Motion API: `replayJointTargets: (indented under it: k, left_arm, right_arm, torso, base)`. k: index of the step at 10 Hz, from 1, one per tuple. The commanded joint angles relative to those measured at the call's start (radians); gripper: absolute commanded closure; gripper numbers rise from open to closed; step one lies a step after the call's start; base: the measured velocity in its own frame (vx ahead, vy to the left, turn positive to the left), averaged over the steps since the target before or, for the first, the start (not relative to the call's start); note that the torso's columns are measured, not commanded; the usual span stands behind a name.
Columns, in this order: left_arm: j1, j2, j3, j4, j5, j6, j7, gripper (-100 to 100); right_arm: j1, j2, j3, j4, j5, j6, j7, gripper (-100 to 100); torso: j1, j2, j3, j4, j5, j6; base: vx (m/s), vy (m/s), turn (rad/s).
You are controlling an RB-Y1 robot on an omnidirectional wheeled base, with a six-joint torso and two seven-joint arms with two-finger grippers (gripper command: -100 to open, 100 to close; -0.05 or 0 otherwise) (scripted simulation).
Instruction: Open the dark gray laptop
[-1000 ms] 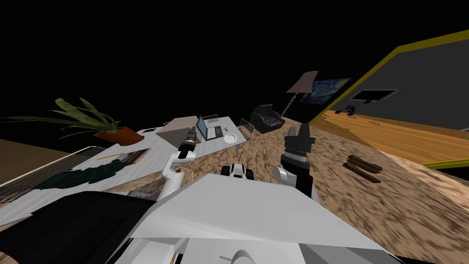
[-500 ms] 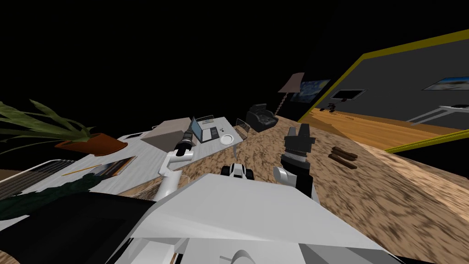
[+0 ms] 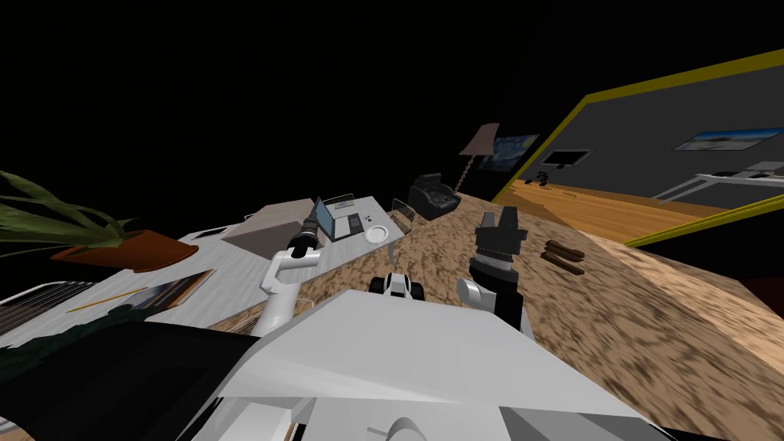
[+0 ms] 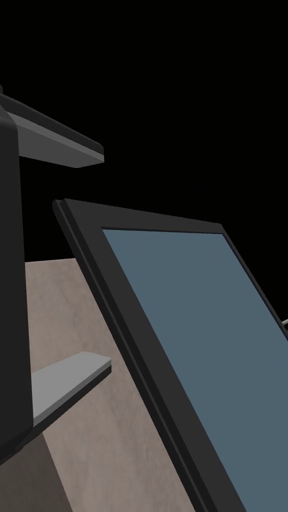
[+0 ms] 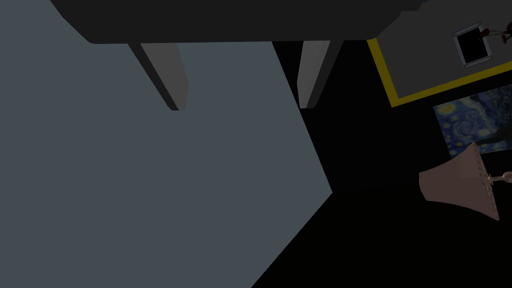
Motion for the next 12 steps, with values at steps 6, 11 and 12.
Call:
replayJointTargets:
  k: [6,11,12]
  left_arm:
    - [0.072,0.069,-0.022,0.006,-0.117,-0.001,-0.113,100]
    - [0.089,0.074,-0.035,0.076,-0.240,-0.059,-0.187,100]
    - [0.090,0.074,-0.038,0.093,-0.267,-0.073,-0.202,100]
  right_arm:
    - [0.000,0.000,0.000,0.000,0.000,0.000,0.000,0]
    - [0.000,0.000,0.000,0.000,0.000,0.000,0.000,0]
    - [0.000,0.000,0.000,0.000,0.000,0.000,0.000,0]
  torso:
    - [-0.006,0.003,0.001,0.001,-0.002,0.002]
    - [0.000,-0.001,0.000,-0.001,0.001,0.003]
    - [-0.003,-0.003,-0.002,-0.002,0.002,0.005]
  base:
    - [0.060,-0.093,-0.030]
    - [0.063,-0.081,0.006]
    - [0.058,-0.084,0.017]
